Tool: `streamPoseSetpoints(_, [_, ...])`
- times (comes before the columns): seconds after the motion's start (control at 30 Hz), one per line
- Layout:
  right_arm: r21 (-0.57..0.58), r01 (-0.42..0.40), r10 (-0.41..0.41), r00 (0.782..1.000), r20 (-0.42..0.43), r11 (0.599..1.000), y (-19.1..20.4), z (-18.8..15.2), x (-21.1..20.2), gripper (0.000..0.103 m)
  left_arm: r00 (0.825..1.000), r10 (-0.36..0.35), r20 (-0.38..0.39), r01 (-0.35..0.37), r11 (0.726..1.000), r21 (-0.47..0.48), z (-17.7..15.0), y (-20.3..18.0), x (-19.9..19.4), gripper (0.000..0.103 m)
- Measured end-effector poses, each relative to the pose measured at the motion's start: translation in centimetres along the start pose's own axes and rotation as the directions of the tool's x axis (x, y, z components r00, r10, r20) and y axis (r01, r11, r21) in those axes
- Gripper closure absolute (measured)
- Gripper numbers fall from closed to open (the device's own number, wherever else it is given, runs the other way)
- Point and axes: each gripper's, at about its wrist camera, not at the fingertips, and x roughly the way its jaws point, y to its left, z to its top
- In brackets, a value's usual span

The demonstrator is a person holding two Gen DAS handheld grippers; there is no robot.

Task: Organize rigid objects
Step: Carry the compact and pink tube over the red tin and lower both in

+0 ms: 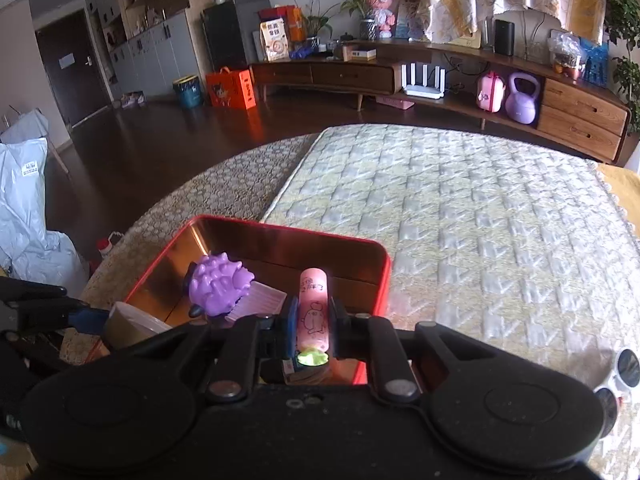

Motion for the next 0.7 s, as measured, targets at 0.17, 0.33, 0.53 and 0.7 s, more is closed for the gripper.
streamPoseSetpoints(0.17, [-0.05,0.016,-0.019,0.999,-0.045,0.999,1.0,0.1,2.3,0.088,0.999,0.026,0.025,-0.027,0.999,0.026,-0.7,-0.1,0.9,0.026])
streamPoseSetpoints(0.33, [-0.06,0.024,-0.029,0.997,-0.072,0.998,1.1,0.1,3.6,0.088,0.998,0.03,0.055,-0.032,0.999,0.032,-1.0,0.0,1.5,0.026])
streamPoseSetpoints(0.53, [-0.058,0.021,-0.026,0.996,-0.083,0.998,1.0,0.0,4.1,0.088,0.995,0.059,0.086,-0.065,0.996,0.069,-1.1,-0.5,2.3,0.026])
streamPoseSetpoints(0.7, [-0.066,0.019,-0.024,0.997,-0.08,0.998,1.2,-0.1,4.0,0.084,0.996,0.064,0.068,-0.068,0.995,0.071,-0.9,-0.9,2.9,0.026])
